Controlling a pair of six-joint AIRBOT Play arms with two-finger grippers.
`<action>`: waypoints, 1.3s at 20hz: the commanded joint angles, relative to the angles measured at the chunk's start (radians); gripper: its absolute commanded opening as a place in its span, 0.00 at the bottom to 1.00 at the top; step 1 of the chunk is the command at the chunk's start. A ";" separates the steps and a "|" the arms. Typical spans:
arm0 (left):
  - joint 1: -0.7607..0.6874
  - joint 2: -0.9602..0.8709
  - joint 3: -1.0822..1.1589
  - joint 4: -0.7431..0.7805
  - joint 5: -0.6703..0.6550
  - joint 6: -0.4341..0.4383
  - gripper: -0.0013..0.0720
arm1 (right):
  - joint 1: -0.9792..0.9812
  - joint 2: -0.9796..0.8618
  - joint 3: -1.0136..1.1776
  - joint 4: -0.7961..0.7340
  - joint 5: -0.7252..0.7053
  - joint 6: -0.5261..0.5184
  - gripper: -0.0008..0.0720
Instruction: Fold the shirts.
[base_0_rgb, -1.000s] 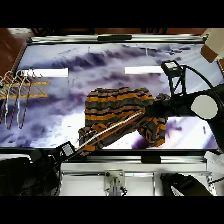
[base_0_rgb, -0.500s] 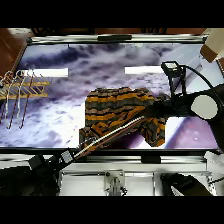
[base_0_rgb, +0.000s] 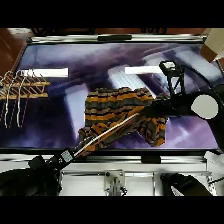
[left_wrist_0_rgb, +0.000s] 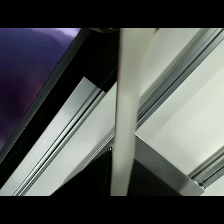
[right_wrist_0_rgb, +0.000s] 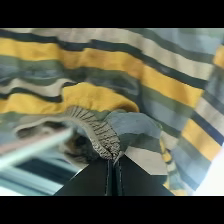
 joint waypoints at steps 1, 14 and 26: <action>-0.002 -0.004 -0.007 0.014 0.005 -0.029 0.07 | 0.001 0.010 0.001 0.098 -0.041 -0.105 0.08; 0.002 -0.103 -0.007 -0.010 0.151 0.192 0.07 | 0.001 0.063 0.009 0.214 -0.089 -0.234 0.08; 0.344 -0.171 -0.006 -0.151 0.573 0.264 0.07 | 0.000 0.062 0.187 0.279 0.042 -0.248 0.08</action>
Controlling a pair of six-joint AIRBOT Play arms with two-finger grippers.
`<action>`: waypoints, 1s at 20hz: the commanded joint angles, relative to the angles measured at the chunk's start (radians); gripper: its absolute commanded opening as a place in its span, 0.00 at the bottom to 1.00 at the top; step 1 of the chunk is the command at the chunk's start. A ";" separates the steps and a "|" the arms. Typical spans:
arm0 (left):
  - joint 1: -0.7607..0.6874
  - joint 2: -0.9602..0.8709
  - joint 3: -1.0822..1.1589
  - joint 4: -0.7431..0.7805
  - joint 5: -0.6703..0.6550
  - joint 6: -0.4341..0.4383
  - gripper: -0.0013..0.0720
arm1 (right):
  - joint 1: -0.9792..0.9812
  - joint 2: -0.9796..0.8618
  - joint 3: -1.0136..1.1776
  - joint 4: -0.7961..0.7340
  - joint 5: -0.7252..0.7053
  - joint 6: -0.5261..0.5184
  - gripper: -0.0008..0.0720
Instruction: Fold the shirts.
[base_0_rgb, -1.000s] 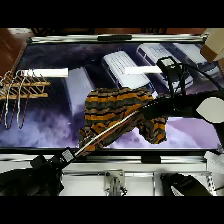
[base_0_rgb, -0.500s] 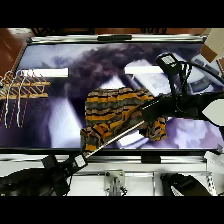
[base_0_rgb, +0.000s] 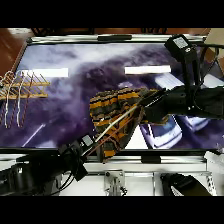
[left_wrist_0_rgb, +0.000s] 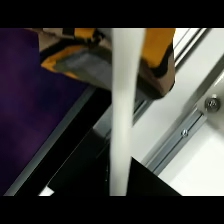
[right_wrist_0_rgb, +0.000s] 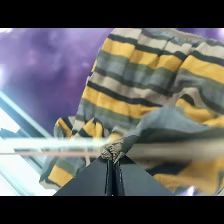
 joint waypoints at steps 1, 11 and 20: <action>0.072 -0.004 0.000 -0.066 0.039 0.106 0.07 | 0.000 0.000 0.017 0.010 0.027 -0.002 0.08; 0.074 -0.120 0.003 -0.133 0.058 0.354 0.07 | 0.001 0.000 0.017 0.048 -0.029 0.019 0.08; 0.244 -0.158 0.021 -0.156 0.237 0.273 0.07 | 0.001 0.000 0.017 0.064 0.012 0.053 0.08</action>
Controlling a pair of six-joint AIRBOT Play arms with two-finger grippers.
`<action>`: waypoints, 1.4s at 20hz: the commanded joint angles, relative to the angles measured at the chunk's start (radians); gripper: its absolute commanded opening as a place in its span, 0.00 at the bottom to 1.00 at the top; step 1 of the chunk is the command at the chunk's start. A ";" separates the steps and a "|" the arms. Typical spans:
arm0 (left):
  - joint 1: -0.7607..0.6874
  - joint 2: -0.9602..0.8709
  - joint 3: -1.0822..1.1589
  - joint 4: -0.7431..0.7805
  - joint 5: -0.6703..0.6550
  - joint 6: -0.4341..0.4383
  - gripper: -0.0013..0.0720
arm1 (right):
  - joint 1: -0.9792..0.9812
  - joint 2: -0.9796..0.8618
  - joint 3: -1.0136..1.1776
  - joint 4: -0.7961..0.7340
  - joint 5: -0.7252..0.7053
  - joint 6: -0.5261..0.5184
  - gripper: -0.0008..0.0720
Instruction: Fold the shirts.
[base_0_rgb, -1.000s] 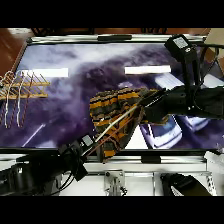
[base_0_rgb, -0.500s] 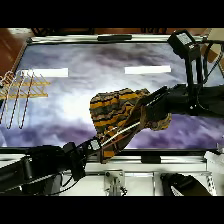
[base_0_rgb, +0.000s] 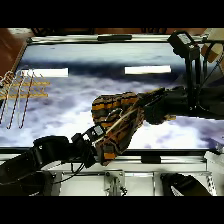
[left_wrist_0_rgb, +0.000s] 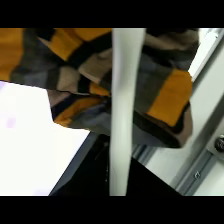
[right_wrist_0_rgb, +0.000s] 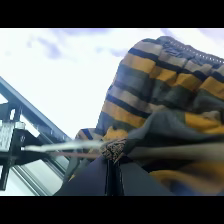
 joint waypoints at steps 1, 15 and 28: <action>0.058 -0.008 0.002 -0.012 0.037 0.000 0.07 | 0.001 0.000 0.001 0.005 0.013 0.010 0.08; 0.059 -0.045 0.016 -0.124 0.103 -0.015 0.07 | 0.001 -0.077 -0.002 0.051 0.074 0.045 0.08; 0.059 -0.120 0.033 -0.131 0.180 -0.015 0.08 | 0.000 -0.132 -0.001 0.080 0.080 0.026 0.13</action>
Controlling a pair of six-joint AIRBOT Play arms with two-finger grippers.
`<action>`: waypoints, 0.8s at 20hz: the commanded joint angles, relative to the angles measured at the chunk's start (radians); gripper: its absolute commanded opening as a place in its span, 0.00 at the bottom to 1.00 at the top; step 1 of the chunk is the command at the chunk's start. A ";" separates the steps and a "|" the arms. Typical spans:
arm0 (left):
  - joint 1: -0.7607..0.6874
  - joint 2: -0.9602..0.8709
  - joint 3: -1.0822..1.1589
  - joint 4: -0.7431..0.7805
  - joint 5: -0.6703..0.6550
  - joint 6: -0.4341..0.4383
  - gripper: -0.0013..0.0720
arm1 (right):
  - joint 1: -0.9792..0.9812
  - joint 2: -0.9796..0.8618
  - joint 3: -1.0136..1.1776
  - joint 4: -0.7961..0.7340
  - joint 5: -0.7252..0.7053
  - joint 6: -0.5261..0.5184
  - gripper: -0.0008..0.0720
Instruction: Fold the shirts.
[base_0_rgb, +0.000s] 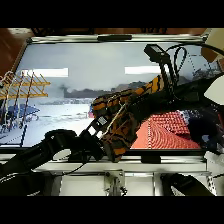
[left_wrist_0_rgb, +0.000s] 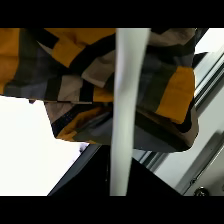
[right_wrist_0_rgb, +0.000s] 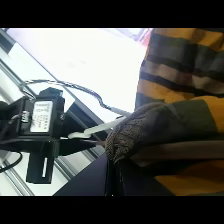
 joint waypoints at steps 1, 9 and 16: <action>0.001 -0.003 0.013 0.000 0.024 0.000 0.07 | 0.000 -0.002 0.000 -0.030 0.022 0.010 0.44; 0.001 -0.003 0.014 0.000 -0.040 0.019 0.07 | -0.054 -0.001 0.197 -0.329 0.080 -0.003 0.80; 0.001 -0.002 0.014 0.000 -0.121 0.125 0.07 | -0.716 -0.120 0.245 -0.323 0.280 -0.245 0.80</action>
